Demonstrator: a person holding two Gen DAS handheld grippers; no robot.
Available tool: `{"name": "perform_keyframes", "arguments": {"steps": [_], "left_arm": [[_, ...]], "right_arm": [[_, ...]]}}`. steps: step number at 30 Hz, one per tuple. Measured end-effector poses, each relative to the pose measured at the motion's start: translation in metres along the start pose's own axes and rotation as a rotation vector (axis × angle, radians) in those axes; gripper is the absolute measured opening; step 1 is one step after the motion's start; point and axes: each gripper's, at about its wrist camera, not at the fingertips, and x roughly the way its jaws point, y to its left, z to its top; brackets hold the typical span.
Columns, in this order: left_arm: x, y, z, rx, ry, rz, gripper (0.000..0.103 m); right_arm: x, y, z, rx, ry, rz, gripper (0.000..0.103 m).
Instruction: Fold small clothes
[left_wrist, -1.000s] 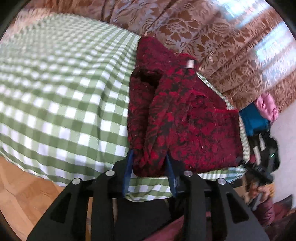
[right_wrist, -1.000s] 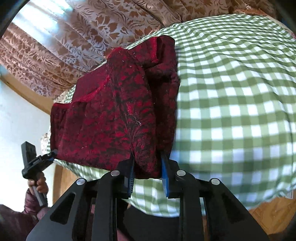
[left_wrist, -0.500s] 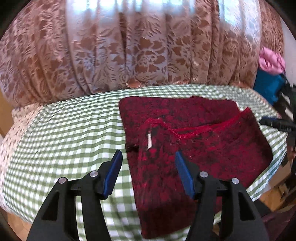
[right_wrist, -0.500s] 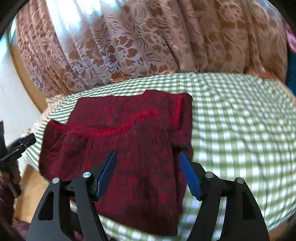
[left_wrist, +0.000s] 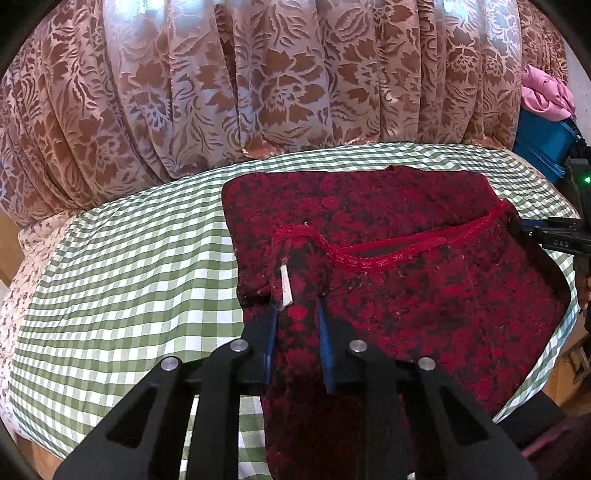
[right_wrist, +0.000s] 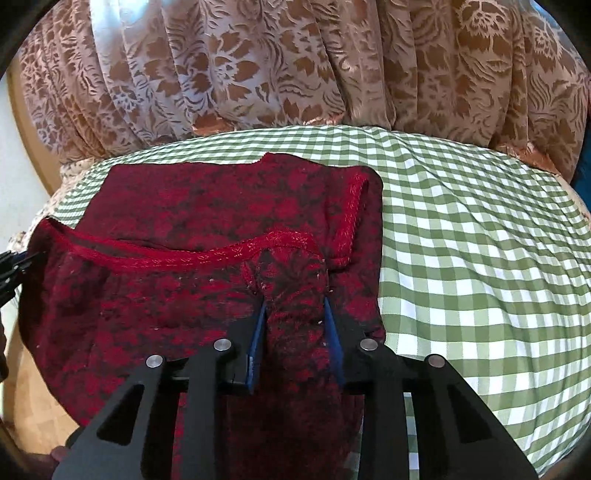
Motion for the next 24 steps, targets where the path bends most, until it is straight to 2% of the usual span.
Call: {"name": "perform_keyframes", "arguments": {"steps": [10,16,24], "left_arm": [[-0.018,-0.004,-0.001,-0.007,-0.032,0.03,0.017],[-0.033,-0.004,-0.002,-0.016,-0.06,0.027,0.016],[-0.054,0.001,-0.004,-0.059,-0.097,-0.001,0.016]], "right_arm": [[-0.002,0.001,0.003,-0.009,0.0,-0.008,0.03],[-0.017,0.005,0.001,-0.004,-0.033,-0.009,0.02],[-0.053,0.01,0.003,0.023,-0.095,0.024,0.019]]}}
